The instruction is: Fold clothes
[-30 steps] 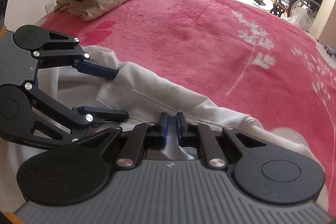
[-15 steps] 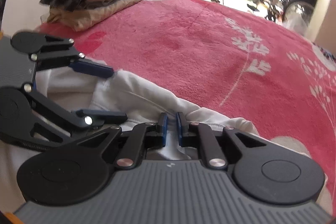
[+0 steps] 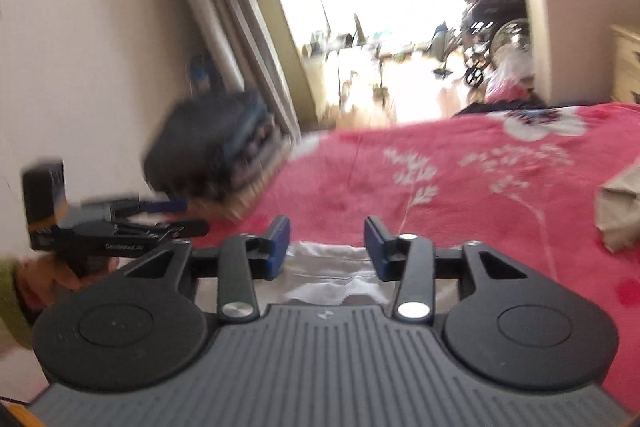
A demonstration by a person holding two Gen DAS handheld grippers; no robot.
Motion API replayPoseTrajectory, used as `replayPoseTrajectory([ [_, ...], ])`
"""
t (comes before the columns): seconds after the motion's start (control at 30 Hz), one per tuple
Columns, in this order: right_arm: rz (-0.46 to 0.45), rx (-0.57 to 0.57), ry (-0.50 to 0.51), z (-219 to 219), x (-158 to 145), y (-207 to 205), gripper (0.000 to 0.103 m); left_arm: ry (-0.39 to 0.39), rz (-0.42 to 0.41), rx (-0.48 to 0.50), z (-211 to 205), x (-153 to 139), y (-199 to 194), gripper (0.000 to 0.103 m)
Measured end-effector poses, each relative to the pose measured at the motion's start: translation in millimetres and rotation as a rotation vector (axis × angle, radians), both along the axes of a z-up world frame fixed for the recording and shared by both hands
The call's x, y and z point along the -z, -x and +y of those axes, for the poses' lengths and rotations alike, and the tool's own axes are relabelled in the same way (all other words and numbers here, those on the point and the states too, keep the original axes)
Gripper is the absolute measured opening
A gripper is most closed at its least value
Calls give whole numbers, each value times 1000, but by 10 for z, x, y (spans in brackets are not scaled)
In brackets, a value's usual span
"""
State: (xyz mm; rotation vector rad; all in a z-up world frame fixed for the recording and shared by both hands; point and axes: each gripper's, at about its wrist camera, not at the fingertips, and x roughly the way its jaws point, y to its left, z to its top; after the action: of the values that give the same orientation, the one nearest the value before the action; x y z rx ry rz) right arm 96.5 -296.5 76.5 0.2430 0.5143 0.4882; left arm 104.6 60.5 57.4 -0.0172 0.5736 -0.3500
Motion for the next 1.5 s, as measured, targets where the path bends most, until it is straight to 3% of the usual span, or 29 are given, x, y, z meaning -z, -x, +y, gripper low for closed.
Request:
replayPoseTrajectory([
  [0.13,-5,61,-96,-425,-223,828,50,63,82,22,232,-214,605,82],
  [0.23,74,75,-138,-650,-160,1347,57,79,177,30,406,-186,1026,82],
  [0.37,265,88,-94,-737,245,1708,62,132,378,-18,698,198,1534,82],
  [0.47,443,107,-86,-766,673,1763,62,192,538,-81,934,695,1852,77],
  [0.6,629,159,-106,-862,1237,1699,62,209,627,-105,1118,1174,2194,73],
  [0.8,723,185,-105,-974,1598,1693,62,194,654,-101,1213,1517,2439,69],
  [0.93,782,176,-146,-1017,1757,1821,61,213,621,-85,1249,1549,2608,69],
  [1.17,924,91,-253,-977,1848,1956,59,270,692,-52,1235,1592,2732,57],
  [1.27,995,36,-283,-913,1914,2020,52,316,765,-54,1255,1663,2753,40],
  [1.37,1022,10,-291,-836,1923,2043,37,305,788,-58,1206,1727,2741,24],
  [1.43,1032,-3,-298,-785,1944,2043,20,300,790,-64,1175,1758,2727,13],
  [1.5,1036,-12,-291,-738,1946,2045,16,305,794,-77,1153,1781,2714,8],
])
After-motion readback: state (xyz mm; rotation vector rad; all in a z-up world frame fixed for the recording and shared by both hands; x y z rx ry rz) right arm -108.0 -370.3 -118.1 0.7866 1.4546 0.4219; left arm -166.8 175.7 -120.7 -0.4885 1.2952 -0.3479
